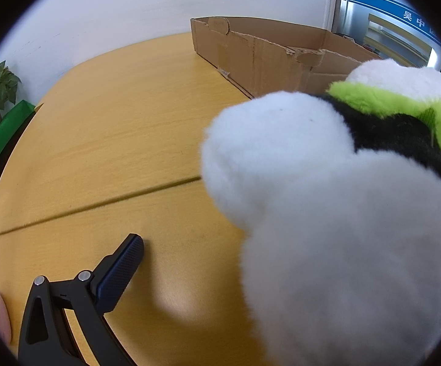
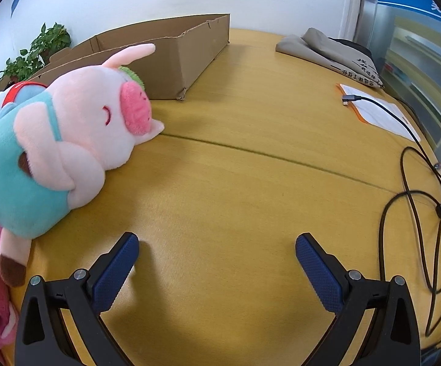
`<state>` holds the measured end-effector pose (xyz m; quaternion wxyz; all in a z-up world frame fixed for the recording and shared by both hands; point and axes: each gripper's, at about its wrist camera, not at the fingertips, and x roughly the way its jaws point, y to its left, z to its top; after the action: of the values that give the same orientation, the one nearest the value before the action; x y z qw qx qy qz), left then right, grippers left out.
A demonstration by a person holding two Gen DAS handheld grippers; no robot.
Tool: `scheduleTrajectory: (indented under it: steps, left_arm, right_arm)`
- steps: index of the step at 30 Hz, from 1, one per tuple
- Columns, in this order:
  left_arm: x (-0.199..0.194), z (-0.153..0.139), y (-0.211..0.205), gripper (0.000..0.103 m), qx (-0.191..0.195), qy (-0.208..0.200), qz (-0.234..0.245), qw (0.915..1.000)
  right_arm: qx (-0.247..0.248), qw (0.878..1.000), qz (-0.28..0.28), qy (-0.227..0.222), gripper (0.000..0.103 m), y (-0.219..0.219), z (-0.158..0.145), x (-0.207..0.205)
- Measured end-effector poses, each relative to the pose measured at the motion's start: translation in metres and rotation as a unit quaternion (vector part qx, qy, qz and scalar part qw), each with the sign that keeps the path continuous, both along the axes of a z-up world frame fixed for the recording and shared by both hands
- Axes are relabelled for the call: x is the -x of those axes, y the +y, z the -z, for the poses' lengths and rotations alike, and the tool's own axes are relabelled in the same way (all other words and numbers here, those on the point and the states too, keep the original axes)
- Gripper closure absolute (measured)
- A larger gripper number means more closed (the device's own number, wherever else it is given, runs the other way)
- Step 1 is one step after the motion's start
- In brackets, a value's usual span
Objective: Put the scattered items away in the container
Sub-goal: 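Move both grippers down onto the pink strawberry bear plush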
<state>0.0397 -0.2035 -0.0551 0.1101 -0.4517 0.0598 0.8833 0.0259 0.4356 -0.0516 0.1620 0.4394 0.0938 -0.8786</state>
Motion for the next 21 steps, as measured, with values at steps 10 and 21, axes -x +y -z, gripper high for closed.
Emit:
scheduleTrajectory:
  steps: [10,21]
  left_arm:
    - [-0.077,-0.011,0.020,0.000,-0.001,0.001,-0.049,0.9988]
    - [-0.195,-0.098,0.044,0.000,-0.078,0.126,-0.162,0.9756]
  right_arm:
    - [0.001,0.998,0.067,-0.001,0.000,0.009,0.001,-0.057]
    - [0.090,0.991,0.065,0.081,0.000,-0.016,-0.065,-0.137]
